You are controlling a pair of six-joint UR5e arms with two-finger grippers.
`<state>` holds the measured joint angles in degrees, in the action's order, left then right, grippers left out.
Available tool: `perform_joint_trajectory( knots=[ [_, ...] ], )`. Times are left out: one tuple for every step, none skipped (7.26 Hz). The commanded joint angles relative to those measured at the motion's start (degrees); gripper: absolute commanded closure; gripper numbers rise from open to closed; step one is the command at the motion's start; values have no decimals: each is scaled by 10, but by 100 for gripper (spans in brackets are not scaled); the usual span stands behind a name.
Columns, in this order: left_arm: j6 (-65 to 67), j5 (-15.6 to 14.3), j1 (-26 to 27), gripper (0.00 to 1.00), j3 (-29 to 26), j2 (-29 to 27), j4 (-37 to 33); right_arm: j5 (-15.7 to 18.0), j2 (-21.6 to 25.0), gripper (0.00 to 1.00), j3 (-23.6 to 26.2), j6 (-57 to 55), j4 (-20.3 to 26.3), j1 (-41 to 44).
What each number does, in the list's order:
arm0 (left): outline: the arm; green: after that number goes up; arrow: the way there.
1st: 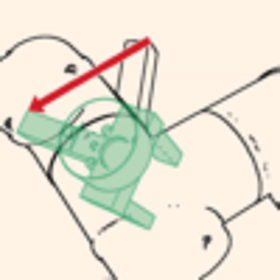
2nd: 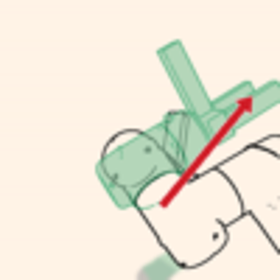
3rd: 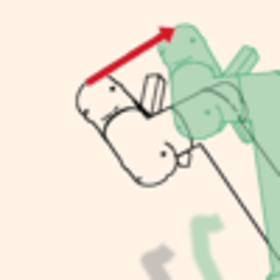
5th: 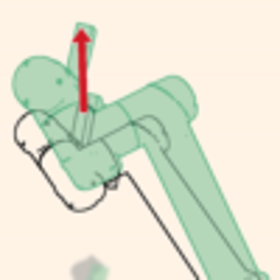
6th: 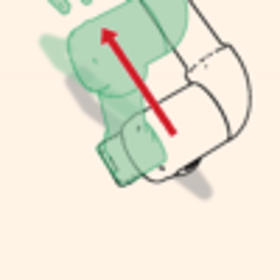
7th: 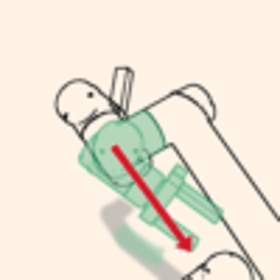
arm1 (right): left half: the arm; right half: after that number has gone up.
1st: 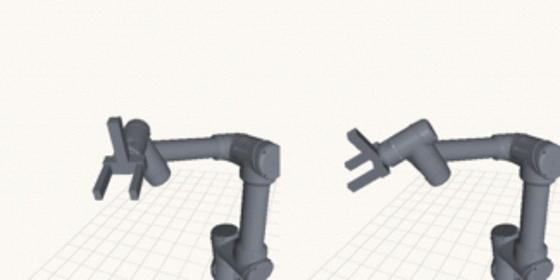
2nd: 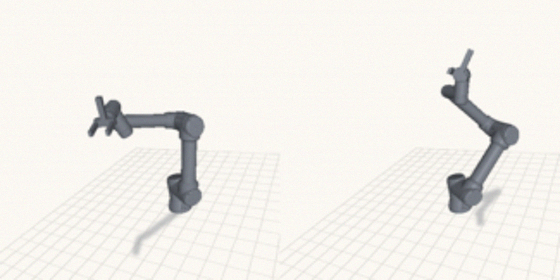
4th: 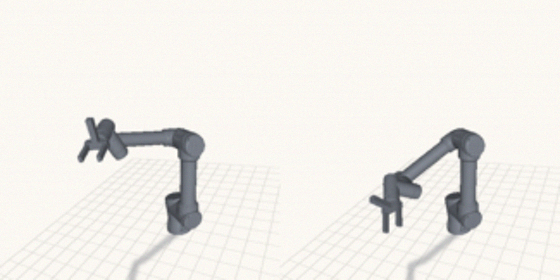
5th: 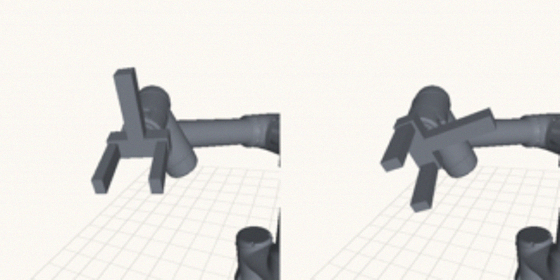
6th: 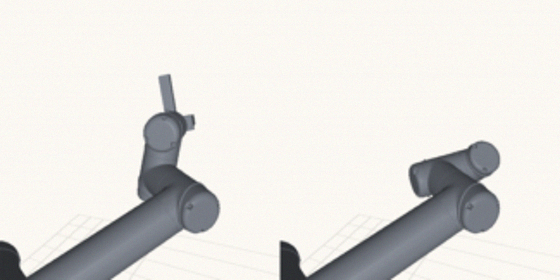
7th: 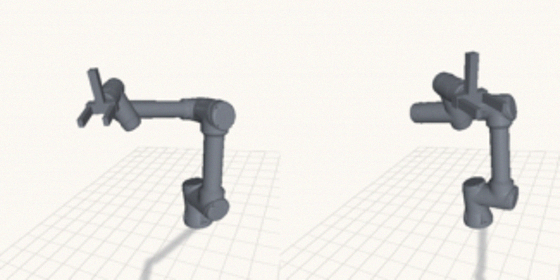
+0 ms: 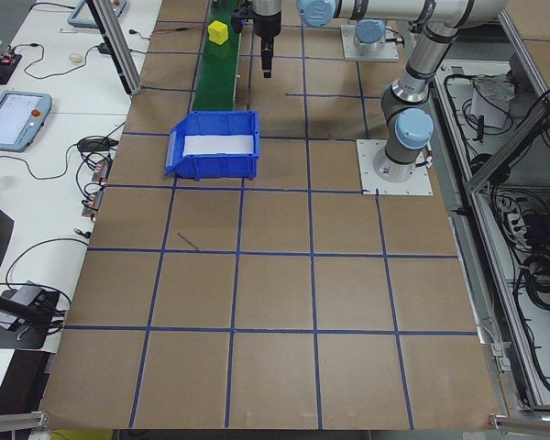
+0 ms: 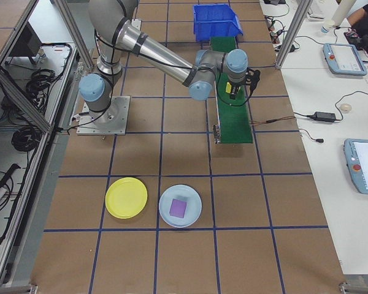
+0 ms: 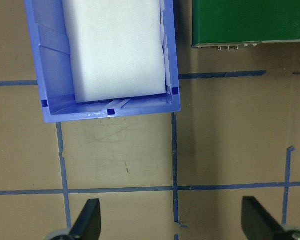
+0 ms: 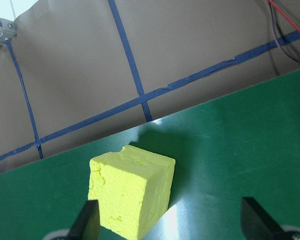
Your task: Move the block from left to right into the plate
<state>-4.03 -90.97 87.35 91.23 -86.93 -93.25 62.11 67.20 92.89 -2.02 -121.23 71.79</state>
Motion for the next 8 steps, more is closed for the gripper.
perform_joint_trajectory(
  knots=[
    [0, 0, 0, 0, 0, 1, 0, -1, -8, 0, 0, 18, 1, 1],
    [0, 0, 0, 0, 0, 1, 0, -1, -8, 0, 0, 19, 1, 0],
    [1, 0, 0, 0, -1, 1, 0, -1, -14, 0, -1, 19, 0, 1],
    [1, 0, 0, 0, -1, 1, 1, -2, -22, 0, -1, 18, -4, 1],
    [1, 0, 0, 0, -1, 1, 0, -2, -22, 0, -1, 18, -5, 1],
    [1, -1, 0, 0, -1, 1, 1, -1, -30, 1, -1, 19, -10, 0],
    [0, -1, -1, 0, -1, 1, 2, 5, -52, 3, -1, 31, -33, 0],
    [0, -1, -1, 0, -1, 1, 2, 7, -69, 12, -3, 39, -40, 0]
  ],
)
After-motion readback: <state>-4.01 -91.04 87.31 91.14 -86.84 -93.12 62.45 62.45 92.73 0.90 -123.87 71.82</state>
